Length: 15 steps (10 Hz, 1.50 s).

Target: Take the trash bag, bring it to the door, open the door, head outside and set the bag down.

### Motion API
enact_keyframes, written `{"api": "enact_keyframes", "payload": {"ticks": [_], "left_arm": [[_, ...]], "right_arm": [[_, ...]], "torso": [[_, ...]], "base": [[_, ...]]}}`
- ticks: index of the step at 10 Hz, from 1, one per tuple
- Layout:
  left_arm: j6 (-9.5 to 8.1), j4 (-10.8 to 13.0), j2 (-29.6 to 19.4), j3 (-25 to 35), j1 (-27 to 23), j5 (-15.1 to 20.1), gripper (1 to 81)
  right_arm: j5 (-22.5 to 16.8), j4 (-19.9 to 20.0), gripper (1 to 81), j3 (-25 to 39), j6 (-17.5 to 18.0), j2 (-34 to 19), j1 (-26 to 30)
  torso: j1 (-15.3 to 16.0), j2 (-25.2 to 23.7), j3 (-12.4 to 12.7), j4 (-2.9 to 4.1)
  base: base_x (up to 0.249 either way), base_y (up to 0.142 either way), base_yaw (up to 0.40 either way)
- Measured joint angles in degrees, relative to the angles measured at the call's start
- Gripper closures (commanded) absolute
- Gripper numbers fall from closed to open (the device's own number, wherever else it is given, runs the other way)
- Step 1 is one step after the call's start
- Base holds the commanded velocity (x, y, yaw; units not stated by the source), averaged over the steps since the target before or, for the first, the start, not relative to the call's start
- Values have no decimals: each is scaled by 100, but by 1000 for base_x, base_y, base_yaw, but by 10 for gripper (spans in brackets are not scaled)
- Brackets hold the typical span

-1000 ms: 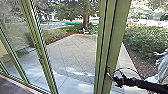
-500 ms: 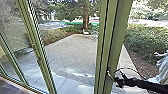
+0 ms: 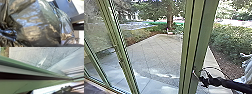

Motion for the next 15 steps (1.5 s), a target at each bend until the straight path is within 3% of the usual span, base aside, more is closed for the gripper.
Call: {"api": "enact_keyframes", "payload": {"ticks": [11,15], "left_arm": [[0,0,0,0,-1,0,811],[0,0,0,0,5,13,811]], "right_arm": [[-334,-5,10,51,-23,-289,106],[115,-71,10,171,206,-466,146]], "torso": [[13,5,-11,0],[31,22,-22,2]], "base": [[81,0,0],[0,0,0]]}}
